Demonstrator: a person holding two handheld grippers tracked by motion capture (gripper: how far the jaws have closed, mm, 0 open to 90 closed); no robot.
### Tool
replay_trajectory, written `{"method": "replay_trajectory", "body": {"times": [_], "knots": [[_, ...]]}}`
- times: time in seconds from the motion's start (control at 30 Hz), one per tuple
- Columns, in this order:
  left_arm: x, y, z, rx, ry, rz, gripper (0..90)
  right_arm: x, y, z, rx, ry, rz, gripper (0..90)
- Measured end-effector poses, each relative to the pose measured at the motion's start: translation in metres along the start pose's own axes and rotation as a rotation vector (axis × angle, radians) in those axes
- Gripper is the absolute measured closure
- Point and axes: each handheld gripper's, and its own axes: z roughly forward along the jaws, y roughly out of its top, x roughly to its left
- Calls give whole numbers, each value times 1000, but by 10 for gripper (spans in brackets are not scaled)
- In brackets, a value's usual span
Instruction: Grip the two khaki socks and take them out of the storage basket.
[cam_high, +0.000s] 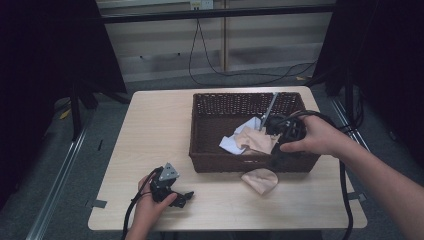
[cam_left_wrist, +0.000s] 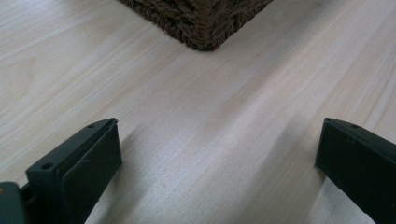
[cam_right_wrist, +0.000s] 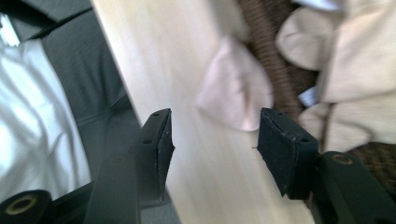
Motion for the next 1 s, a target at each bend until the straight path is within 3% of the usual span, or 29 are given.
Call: {"method": "replay_trajectory", "body": {"times": [0.27, 0.3, 0.37, 0.47, 0.63, 0.7, 1.0], "knots": [[0, 0, 0, -1, 0, -1, 0, -41, 8, 1, -41, -52, 98, 415], [0, 0, 0, 0, 0, 0, 0, -54, 10, 6, -34, -75, 113, 410], [0, 0, 0, 0, 0, 0, 0, -58, 10, 9, -37, -80, 130, 409], [0, 0, 0, 0, 0, -1, 0, -80, 12, 25, -23, -107, 166, 412], [0, 0, 0, 0, 0, 1, 0, -96, 14, 39, -11, -124, 213, 431], [0, 0, 0, -5, 2, -1, 0, -106, 12, 49, 12, -156, 222, 429], [0, 0, 0, -6, 2, -1, 0, -122, 8, 80, 36, -141, 295, 420]]}}
